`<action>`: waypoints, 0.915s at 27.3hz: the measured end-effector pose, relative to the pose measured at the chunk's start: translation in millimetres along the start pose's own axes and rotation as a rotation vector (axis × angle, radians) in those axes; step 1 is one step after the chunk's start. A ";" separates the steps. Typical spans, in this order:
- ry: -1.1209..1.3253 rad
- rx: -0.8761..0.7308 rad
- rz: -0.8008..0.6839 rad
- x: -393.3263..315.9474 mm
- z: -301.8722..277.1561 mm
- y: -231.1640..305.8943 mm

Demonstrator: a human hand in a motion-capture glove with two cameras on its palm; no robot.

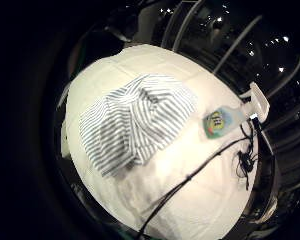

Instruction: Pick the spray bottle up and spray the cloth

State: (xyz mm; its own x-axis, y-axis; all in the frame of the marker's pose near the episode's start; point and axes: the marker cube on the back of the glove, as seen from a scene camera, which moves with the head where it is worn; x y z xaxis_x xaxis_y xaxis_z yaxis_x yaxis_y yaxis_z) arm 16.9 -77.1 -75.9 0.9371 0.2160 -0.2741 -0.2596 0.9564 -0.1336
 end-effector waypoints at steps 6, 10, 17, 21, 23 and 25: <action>0.023 0.043 0.033 19.2 -7.8 4.3; 0.030 0.079 0.092 47.0 -14.5 11.0; 0.027 0.185 0.209 95.3 -24.4 26.8; 0.034 0.233 0.274 123.8 -28.1 32.0; 0.032 0.236 0.310 139.3 -28.6 34.0; 0.025 0.230 0.340 153.3 -28.6 35.2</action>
State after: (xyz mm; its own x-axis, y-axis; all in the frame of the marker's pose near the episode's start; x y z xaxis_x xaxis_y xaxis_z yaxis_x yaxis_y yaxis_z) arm 144.8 -15.9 -149.9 0.8002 0.5252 -0.2896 -0.4918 0.8510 0.1843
